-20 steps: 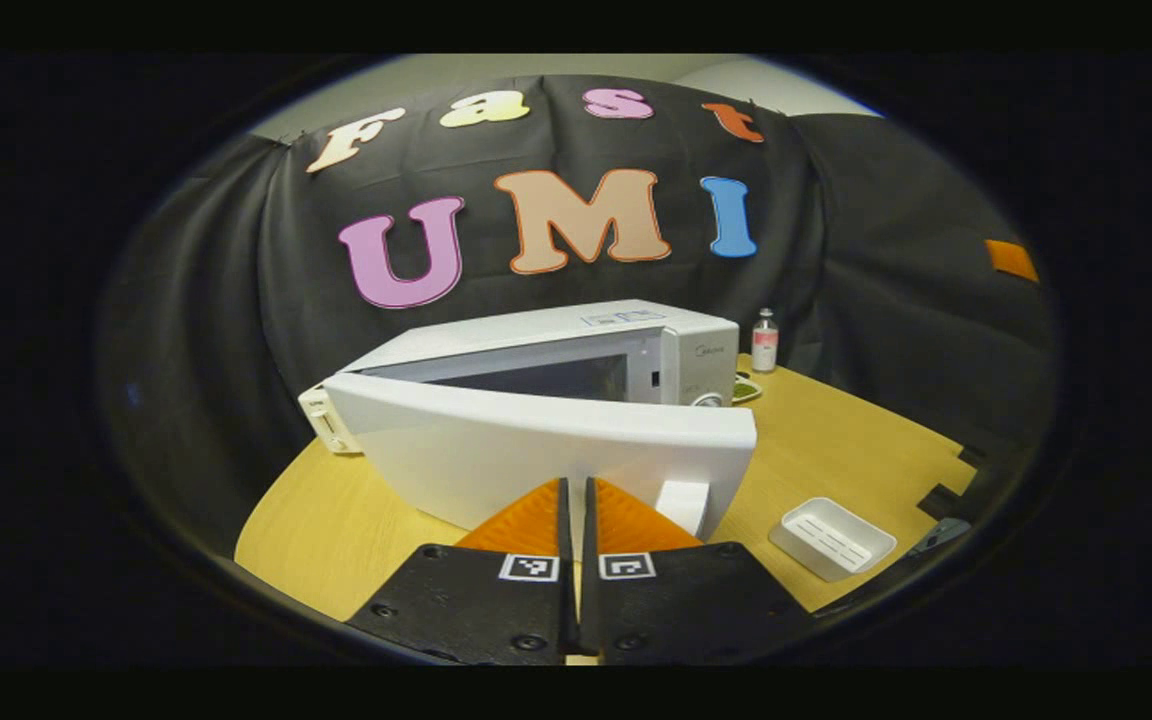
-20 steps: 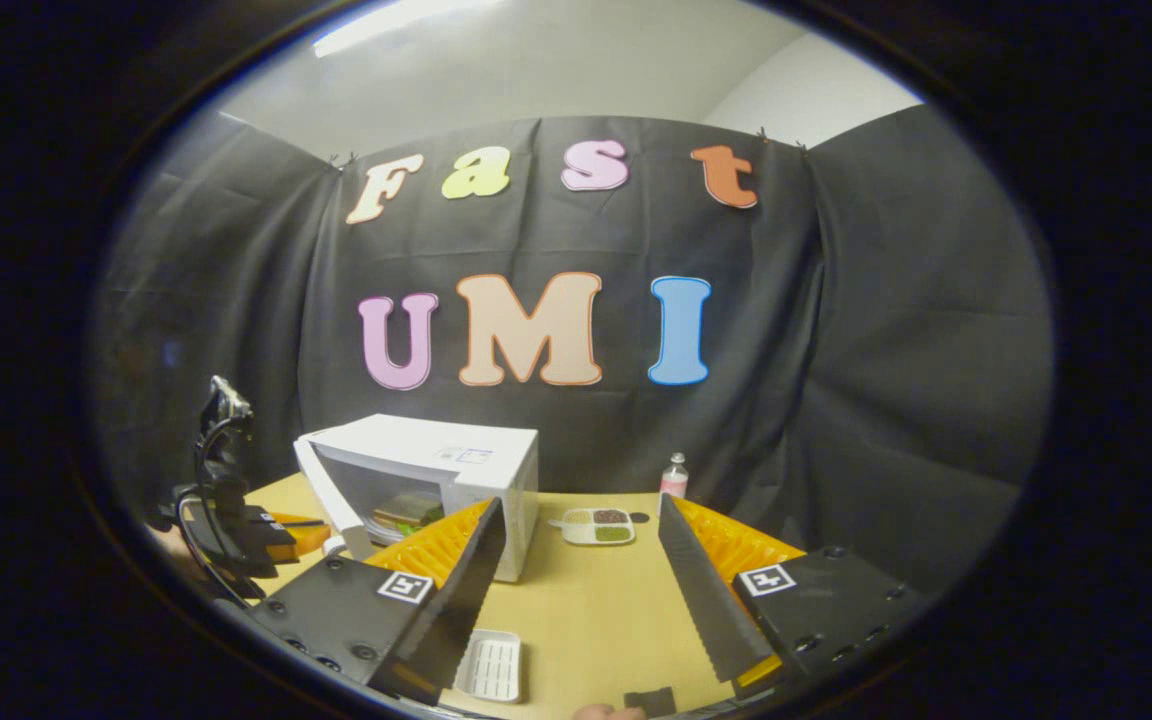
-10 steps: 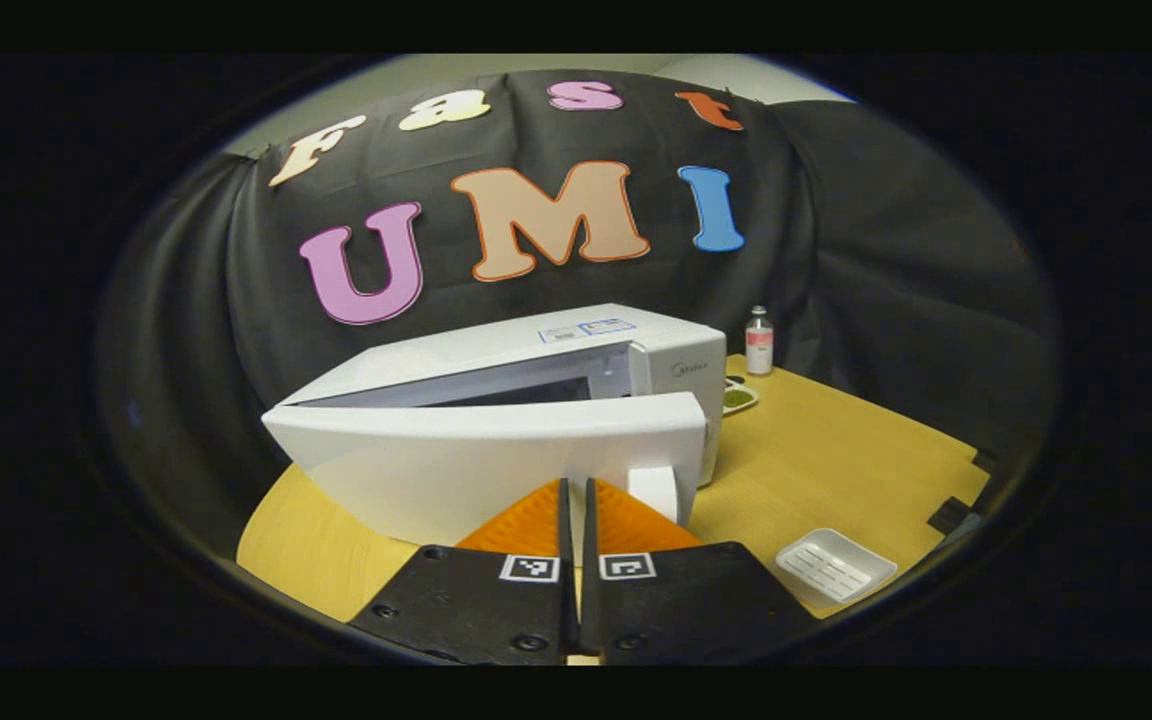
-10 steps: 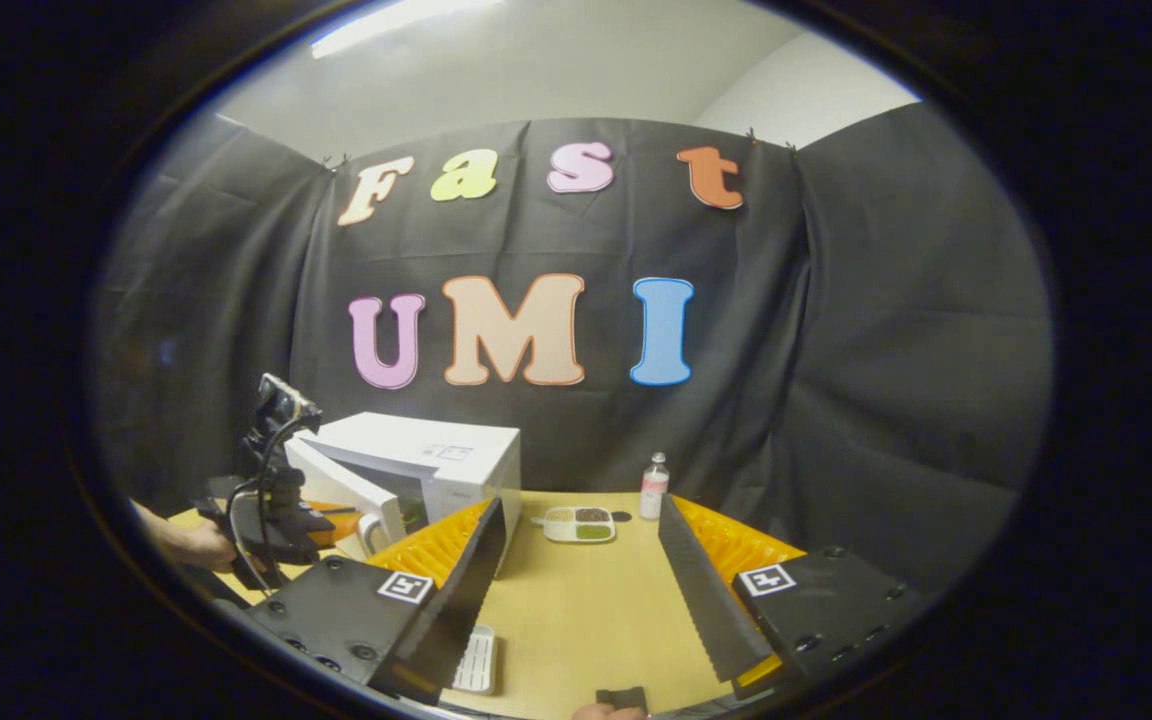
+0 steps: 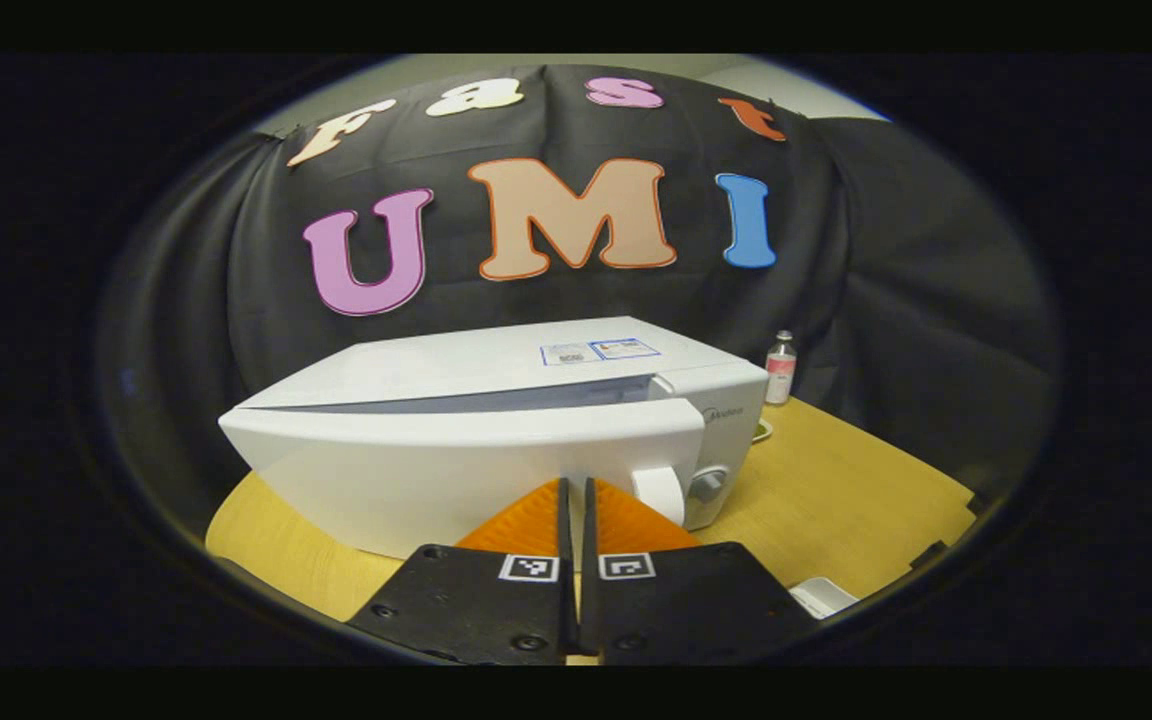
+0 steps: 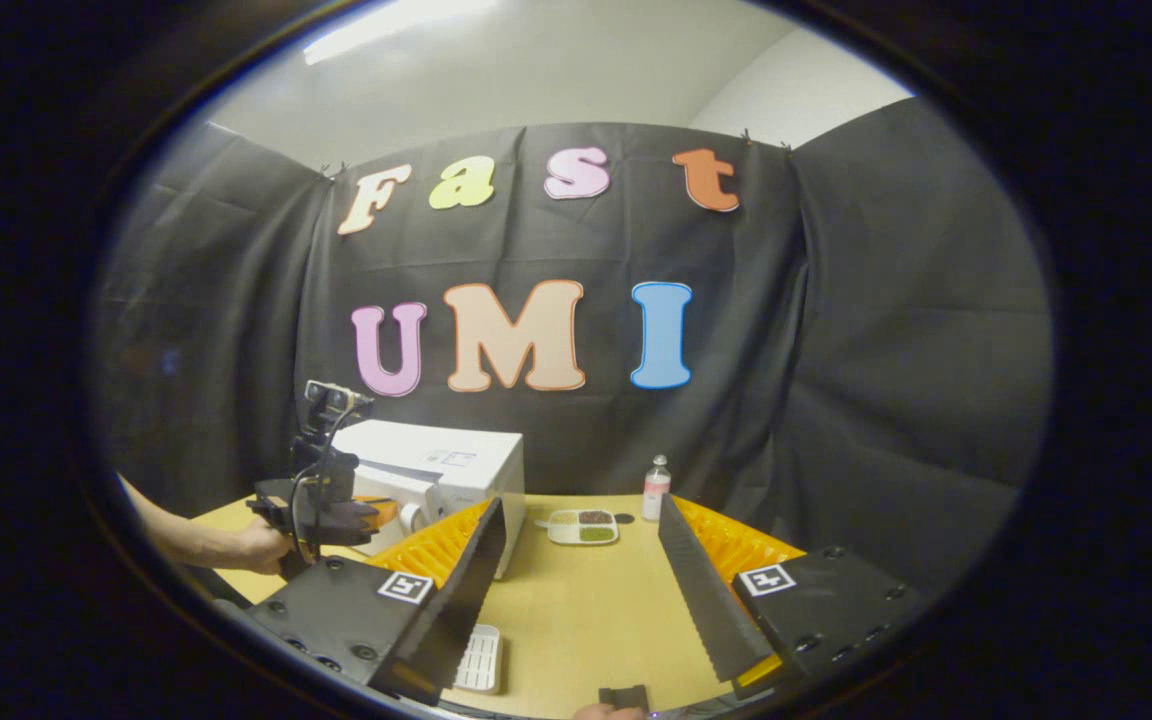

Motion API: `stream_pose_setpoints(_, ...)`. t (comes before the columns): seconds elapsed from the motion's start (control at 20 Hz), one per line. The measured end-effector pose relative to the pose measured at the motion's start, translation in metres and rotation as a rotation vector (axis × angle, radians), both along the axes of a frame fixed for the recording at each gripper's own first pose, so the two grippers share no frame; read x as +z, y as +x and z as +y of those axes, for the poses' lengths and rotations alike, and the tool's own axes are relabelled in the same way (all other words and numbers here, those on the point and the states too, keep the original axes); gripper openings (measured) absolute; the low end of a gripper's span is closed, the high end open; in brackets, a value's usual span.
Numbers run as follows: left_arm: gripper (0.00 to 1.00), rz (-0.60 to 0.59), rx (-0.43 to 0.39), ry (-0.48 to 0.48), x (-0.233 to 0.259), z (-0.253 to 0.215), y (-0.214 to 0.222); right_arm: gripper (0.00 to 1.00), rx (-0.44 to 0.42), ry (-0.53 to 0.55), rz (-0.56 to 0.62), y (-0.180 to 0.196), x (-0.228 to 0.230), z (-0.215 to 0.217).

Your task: Open the microwave oven with the left hand, put the food in, and close the microwave oven.

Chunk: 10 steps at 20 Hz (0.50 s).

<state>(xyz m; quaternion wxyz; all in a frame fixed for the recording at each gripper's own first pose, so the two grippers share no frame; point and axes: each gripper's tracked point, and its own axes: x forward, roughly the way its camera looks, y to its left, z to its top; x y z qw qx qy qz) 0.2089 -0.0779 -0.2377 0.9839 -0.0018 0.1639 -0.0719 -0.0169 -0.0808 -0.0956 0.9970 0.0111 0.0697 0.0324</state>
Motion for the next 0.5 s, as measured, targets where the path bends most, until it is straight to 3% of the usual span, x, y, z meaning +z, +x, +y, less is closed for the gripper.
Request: stream_pose_setpoints(0.5,0.0,0.014,0.026,0.012,-0.002,-0.007,0.018,0.94,-0.013,-0.009,-0.004,0.003,0.001,0.003)
